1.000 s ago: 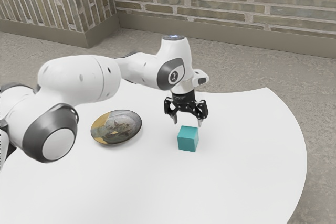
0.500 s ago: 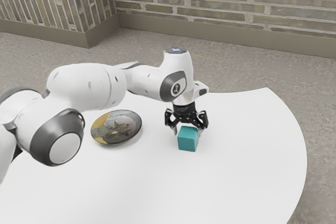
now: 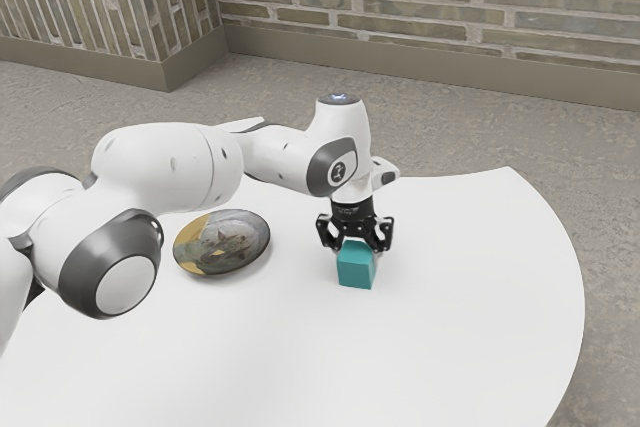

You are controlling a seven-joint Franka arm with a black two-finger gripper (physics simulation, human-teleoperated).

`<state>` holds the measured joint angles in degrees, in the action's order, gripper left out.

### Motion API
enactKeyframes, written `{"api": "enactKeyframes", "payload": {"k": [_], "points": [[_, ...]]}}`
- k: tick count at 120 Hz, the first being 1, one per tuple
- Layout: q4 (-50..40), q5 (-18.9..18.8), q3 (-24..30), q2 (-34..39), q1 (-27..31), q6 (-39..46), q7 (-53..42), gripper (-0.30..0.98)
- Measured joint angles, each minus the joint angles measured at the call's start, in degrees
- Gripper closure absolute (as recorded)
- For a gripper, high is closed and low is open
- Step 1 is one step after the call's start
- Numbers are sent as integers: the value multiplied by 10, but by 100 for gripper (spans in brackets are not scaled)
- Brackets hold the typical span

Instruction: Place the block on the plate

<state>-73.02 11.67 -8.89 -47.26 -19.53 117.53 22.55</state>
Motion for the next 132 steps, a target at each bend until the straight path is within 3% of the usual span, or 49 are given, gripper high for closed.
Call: {"api": "enactKeyframes", "payload": {"k": [50,80,107,132], "points": [[0,-4,-20,40,10,-27,10,34],[-108,-18,-16,152,133,-74,14,34],[-107,-28,-2,123,196,-77,15,34],[-107,-30,-4,113,209,-72,17,34]]}}
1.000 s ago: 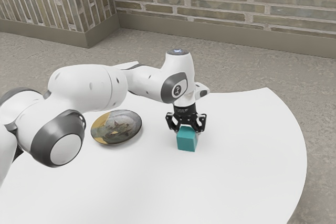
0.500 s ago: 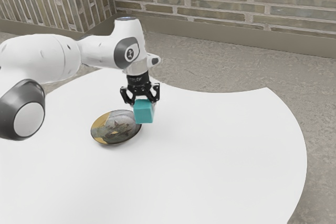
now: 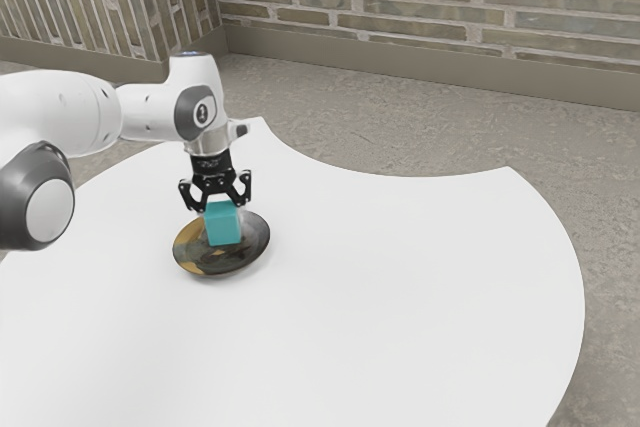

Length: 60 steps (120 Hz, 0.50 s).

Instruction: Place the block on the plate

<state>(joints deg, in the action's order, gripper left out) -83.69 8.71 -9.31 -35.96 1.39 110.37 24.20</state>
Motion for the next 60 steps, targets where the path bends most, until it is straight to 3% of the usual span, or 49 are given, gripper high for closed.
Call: {"api": "enactKeyframes", "payload": {"k": [42,60], "points": [[1,3,-3,9,-6,0,-4,8],[-15,-18,-3,108,-33,-42,-12,4]]}}
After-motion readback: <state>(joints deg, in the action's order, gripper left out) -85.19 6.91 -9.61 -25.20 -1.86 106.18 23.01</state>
